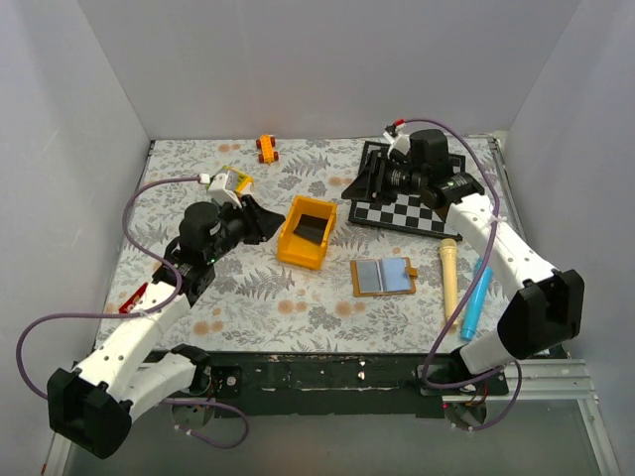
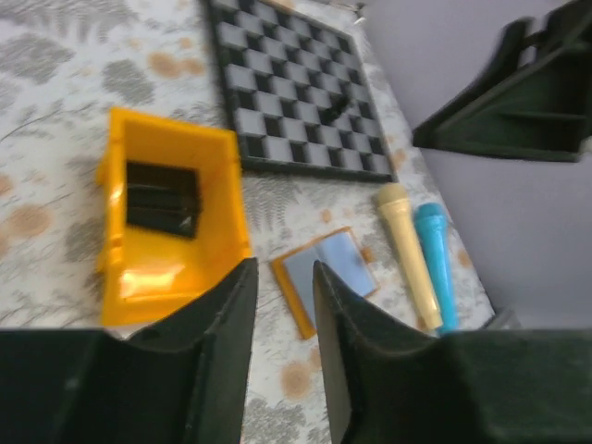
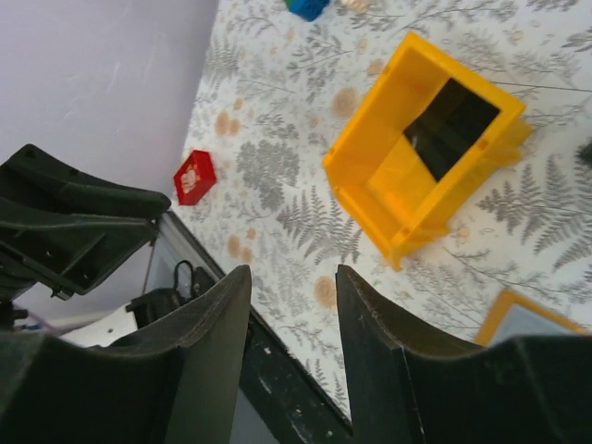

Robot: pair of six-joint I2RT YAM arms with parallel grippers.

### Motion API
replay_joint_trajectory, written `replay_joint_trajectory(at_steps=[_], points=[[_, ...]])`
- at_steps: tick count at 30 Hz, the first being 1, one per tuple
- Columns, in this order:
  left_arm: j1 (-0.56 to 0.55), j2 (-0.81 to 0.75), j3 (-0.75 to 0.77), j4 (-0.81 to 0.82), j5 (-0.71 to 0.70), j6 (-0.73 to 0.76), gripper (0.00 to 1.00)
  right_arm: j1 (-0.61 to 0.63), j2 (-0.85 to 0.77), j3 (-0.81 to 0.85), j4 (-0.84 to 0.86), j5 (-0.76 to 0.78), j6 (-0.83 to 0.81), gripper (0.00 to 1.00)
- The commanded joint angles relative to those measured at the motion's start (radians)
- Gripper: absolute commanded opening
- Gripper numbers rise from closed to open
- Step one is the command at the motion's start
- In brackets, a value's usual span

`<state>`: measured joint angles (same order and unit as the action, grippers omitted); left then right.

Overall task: Put the credit cards into the card holder
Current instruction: Pick up the credit card from the storage box.

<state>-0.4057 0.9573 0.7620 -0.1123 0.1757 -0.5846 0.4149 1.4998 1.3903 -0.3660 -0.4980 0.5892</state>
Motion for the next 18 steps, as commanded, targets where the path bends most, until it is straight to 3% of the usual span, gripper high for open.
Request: replay_joint_trajectory(at_steps=[1, 2, 5, 6, 7, 8, 12, 13, 18], points=[[-0.047, 0.015, 0.048, 0.245, 0.148, -0.024, 0.09, 0.005, -0.099, -0.046, 0.180, -0.172, 0.096, 0.50], [-0.060, 0.026, 0.056, 0.264, 0.162, -0.029, 0.00, 0.007, -0.117, -0.051, 0.174, -0.166, 0.095, 0.50], [-0.102, 0.066, 0.094, 0.272, 0.169, -0.015, 0.00, 0.007, -0.167, -0.077, 0.167, -0.149, 0.087, 0.50], [-0.113, 0.075, 0.103, 0.281, 0.179, -0.015, 0.13, 0.009, -0.180, -0.088, 0.171, -0.148, 0.087, 0.50], [-0.122, 0.083, 0.109, 0.289, 0.191, -0.017, 0.40, 0.010, -0.188, -0.094, 0.168, -0.148, 0.087, 0.50], [-0.131, 0.090, 0.118, 0.299, 0.200, -0.020, 0.59, 0.012, -0.196, -0.099, 0.170, -0.149, 0.089, 0.50], [-0.160, 0.093, 0.134, 0.338, 0.222, -0.027, 0.94, 0.013, -0.216, -0.128, 0.194, -0.174, 0.090, 0.50], [-0.163, 0.092, 0.132, 0.347, 0.228, -0.034, 0.98, 0.015, -0.223, -0.140, 0.206, -0.177, 0.092, 0.50], [-0.165, 0.067, 0.094, 0.439, 0.274, -0.081, 0.98, 0.013, -0.247, -0.175, 0.278, -0.223, 0.107, 0.50]])
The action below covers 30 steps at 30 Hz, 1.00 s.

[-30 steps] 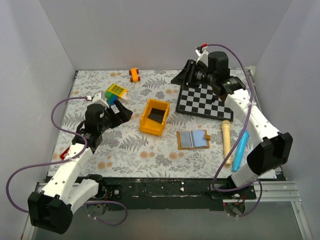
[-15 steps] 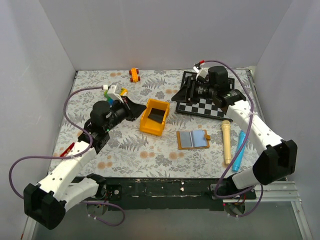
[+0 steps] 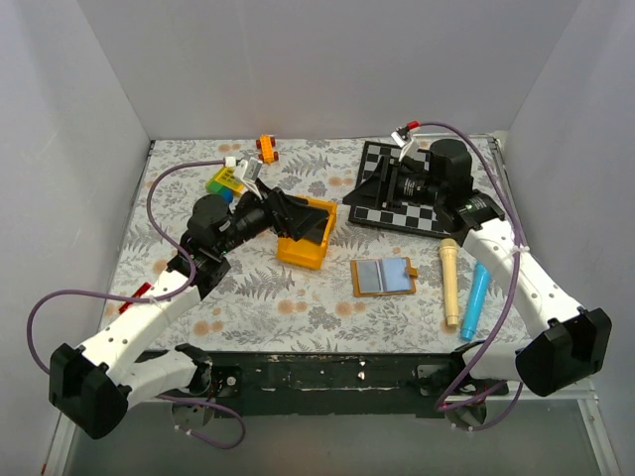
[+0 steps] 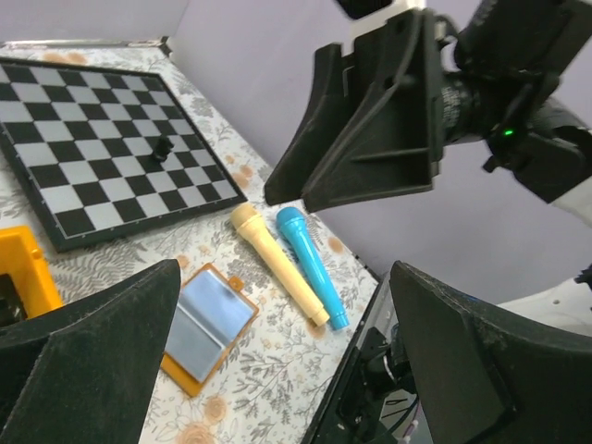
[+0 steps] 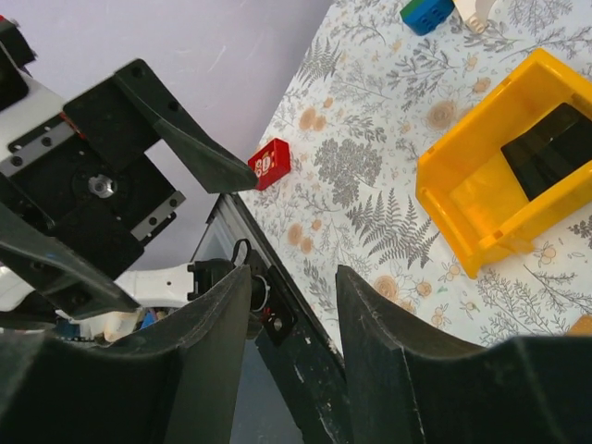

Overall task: Put the credit cards into the card holder
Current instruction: Pick up the credit card from the storage box.

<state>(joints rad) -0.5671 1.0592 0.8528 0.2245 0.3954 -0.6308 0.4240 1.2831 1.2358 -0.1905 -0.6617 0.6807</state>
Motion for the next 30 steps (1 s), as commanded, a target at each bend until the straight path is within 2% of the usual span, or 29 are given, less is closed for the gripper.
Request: replay_joint_trajectory(at_steps=[1, 3, 6, 9, 13, 19, 22, 23, 30], points=[[-0.004, -0.042, -0.012, 0.137, 0.063, -0.046, 0.98, 0.004, -0.031, -0.024, 0.123, -0.076, 0.025, 0.50], [-0.004, -0.051, -0.035, 0.218, 0.095, -0.095, 0.98, 0.004, -0.031, -0.039, 0.179, -0.127, 0.057, 0.50], [-0.004, -0.047, -0.058, 0.330, 0.141, -0.162, 0.98, 0.004, -0.036, -0.081, 0.368, -0.206, 0.156, 0.50], [-0.004, -0.034, -0.060, 0.372, 0.164, -0.201, 0.98, 0.006, -0.048, -0.099, 0.497, -0.242, 0.235, 0.50], [-0.008, -0.007, -0.049, 0.392, 0.157, -0.218, 0.98, 0.006, -0.051, -0.091, 0.526, -0.248, 0.264, 0.50], [-0.030, 0.036, 0.028, 0.242, 0.053, -0.179, 0.98, 0.009, -0.076, -0.085, 0.528, -0.251, 0.280, 0.50], [-0.039, 0.053, 0.052, 0.245, 0.040, -0.168, 0.98, 0.012, -0.079, -0.081, 0.520, -0.253, 0.281, 0.50], [-0.042, 0.059, 0.058, 0.249, 0.043, -0.171, 0.98, 0.015, -0.077, -0.081, 0.520, -0.254, 0.281, 0.70], [-0.057, 0.116, 0.072, 0.312, 0.060, -0.201, 0.98, 0.021, -0.070, -0.079, 0.537, -0.263, 0.290, 0.67]])
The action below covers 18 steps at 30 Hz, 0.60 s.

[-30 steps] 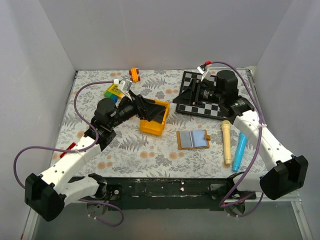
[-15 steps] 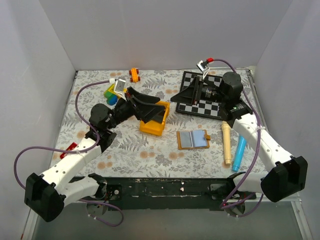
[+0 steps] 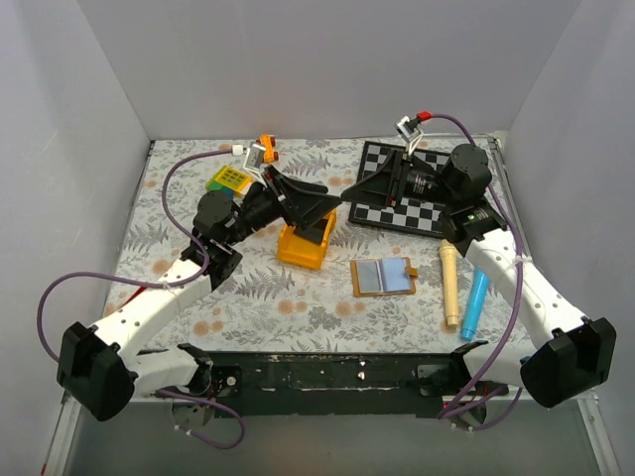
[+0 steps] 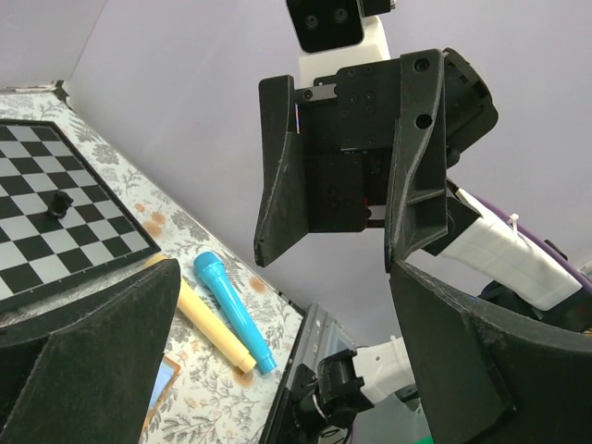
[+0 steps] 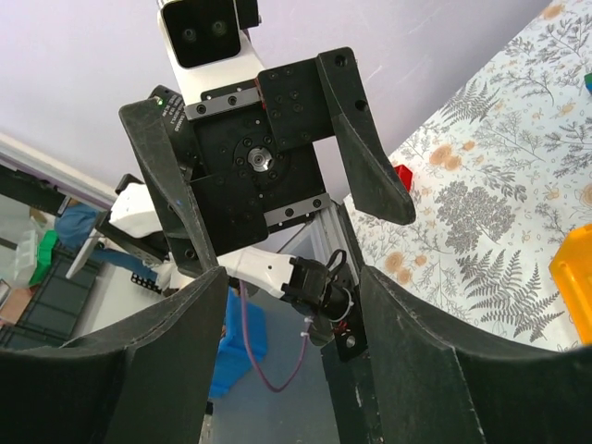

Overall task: Put the credit cards into the card holder
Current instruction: Pick up the credit card from the storage box.

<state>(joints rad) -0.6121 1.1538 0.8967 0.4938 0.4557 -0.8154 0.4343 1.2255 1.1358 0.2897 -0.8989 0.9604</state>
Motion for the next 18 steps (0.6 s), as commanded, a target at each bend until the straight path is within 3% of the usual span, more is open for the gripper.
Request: replay_joint_trajectory(at_steps=[1, 9, 10, 13, 14, 16, 18], points=[[-0.015, 0.021, 0.022, 0.069, 0.004, -0.025, 0.98, 0.011, -0.012, 0.018, 0.062, -0.025, 0.014, 0.67], [-0.017, -0.084, -0.027, -0.013, -0.078, 0.044, 0.98, 0.011, -0.038, 0.038, -0.110, 0.063, -0.115, 0.63], [-0.017, -0.101, -0.033, -0.036, -0.092, 0.053, 0.98, 0.009, -0.037, 0.050, -0.151, 0.084, -0.133, 0.55], [-0.017, -0.143, -0.048, -0.101, -0.138, 0.082, 0.98, 0.011, -0.035, 0.073, -0.236, 0.130, -0.195, 0.10], [-0.017, -0.155, -0.056, -0.115, -0.155, 0.088, 0.98, 0.011, -0.037, 0.074, -0.247, 0.143, -0.204, 0.02], [-0.015, -0.178, -0.068, -0.144, -0.184, 0.097, 0.98, 0.011, -0.041, 0.078, -0.270, 0.160, -0.224, 0.03], [-0.015, -0.192, -0.071, -0.176, -0.209, 0.111, 0.98, 0.009, -0.041, 0.087, -0.288, 0.167, -0.244, 0.47]])
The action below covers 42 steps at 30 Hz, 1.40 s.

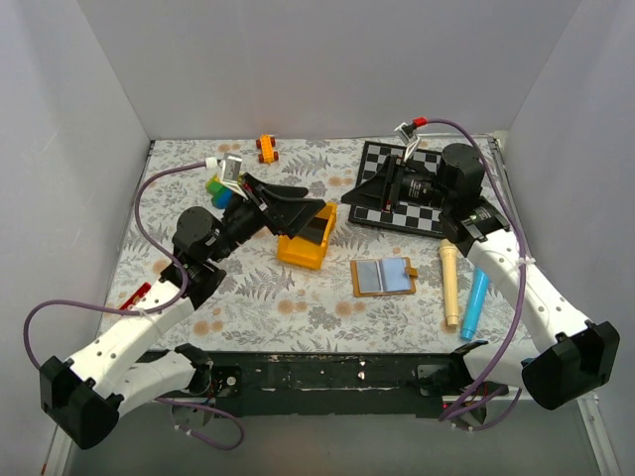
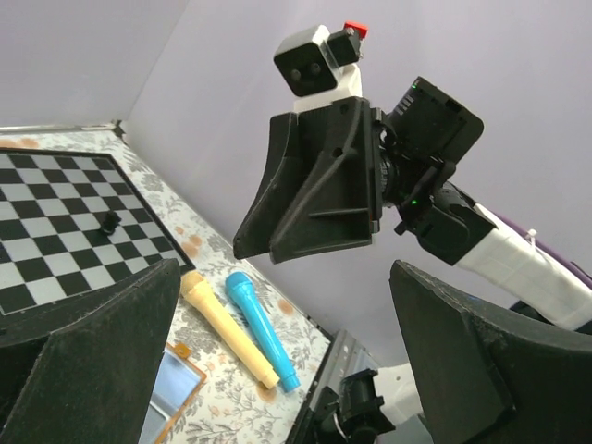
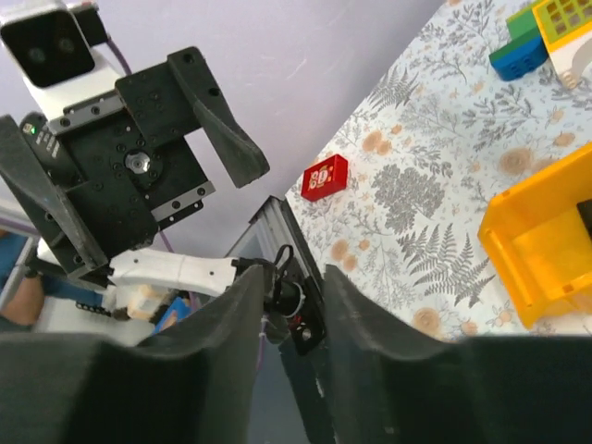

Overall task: Put the credit cards into the card holder
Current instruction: Pick up the credit card from the storage box.

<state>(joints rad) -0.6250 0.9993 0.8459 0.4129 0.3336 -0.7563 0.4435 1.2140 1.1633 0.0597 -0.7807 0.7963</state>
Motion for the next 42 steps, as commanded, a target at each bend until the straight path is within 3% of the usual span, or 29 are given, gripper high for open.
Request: replay_joint_trajectory(at_steps=[1, 3, 4, 9, 14, 17, 21, 23, 27, 32, 37, 42], points=[[-0.002, -0.044, -0.019, -0.112, -0.097, 0.060, 0.98, 0.001, -0.030, 0.065, -0.090, 0.055, -0.091, 0.64], [-0.002, -0.057, -0.019, -0.140, -0.123, 0.071, 0.98, 0.001, -0.036, 0.070, -0.118, 0.072, -0.107, 0.80], [-0.002, -0.060, -0.015, -0.166, -0.143, 0.075, 0.98, 0.001, -0.034, 0.073, -0.136, 0.084, -0.124, 0.82], [0.027, -0.044, 0.019, -0.396, -0.284, 0.089, 0.98, 0.004, 0.022, 0.137, -0.311, 0.207, -0.251, 0.85], [0.165, 0.013, -0.004, -0.600, -0.314, 0.051, 0.98, 0.082, 0.217, 0.333, -0.555, 0.467, -0.431, 0.88], [0.214, 0.021, -0.050, -0.667, -0.378, 0.052, 0.98, 0.158, 0.376, 0.473, -0.653, 0.633, -0.488, 0.78], [0.246, 0.006, -0.087, -0.695, -0.415, 0.066, 0.98, 0.207, 0.543, 0.607, -0.738, 0.823, -0.491, 0.56], [0.249, -0.001, -0.096, -0.697, -0.419, 0.071, 0.98, 0.216, 0.613, 0.660, -0.787, 0.895, -0.479, 0.34], [0.249, 0.005, -0.099, -0.692, -0.423, 0.077, 0.98, 0.216, 0.697, 0.677, -0.787, 0.905, -0.480, 0.13], [0.251, 0.027, -0.100, -0.678, -0.416, 0.083, 0.98, 0.221, 0.778, 0.694, -0.720, 0.735, -0.499, 0.01], [0.251, 0.019, -0.102, -0.683, -0.426, 0.090, 0.98, 0.248, 0.855, 0.757, -0.650, 0.687, -0.503, 0.01], [0.300, 0.009, -0.105, -0.710, -0.401, 0.095, 0.98, 0.258, 0.996, 0.926, -0.722, 0.692, -0.486, 0.01]])
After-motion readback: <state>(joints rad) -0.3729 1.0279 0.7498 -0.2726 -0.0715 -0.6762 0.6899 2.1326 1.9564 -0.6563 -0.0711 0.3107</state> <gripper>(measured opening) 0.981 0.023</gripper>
